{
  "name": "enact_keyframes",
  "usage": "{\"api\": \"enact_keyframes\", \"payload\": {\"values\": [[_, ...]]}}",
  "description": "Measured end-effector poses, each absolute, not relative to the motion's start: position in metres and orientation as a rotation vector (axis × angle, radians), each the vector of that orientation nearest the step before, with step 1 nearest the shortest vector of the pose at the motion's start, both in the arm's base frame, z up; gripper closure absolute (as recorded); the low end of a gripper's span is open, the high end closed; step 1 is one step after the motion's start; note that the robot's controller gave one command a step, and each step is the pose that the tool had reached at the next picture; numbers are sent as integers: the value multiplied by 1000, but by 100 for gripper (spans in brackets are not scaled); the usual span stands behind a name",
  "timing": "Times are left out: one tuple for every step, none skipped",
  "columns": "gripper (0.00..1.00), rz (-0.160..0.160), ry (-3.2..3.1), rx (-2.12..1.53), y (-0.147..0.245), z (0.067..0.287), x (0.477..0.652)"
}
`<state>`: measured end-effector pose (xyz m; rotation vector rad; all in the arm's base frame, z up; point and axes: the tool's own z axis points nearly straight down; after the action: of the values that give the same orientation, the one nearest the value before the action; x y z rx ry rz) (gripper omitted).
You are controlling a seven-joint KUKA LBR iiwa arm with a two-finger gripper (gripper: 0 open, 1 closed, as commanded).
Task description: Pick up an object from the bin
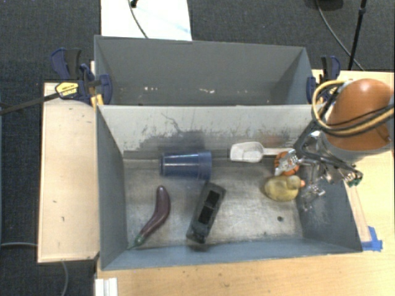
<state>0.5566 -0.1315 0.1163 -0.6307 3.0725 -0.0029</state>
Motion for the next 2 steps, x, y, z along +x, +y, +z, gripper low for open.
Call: {"api": "enact_keyframes", "payload": {"values": [[100,11,3121,-399,-136,75,577],[100,11,3121,-400,-136,75,577]]}}
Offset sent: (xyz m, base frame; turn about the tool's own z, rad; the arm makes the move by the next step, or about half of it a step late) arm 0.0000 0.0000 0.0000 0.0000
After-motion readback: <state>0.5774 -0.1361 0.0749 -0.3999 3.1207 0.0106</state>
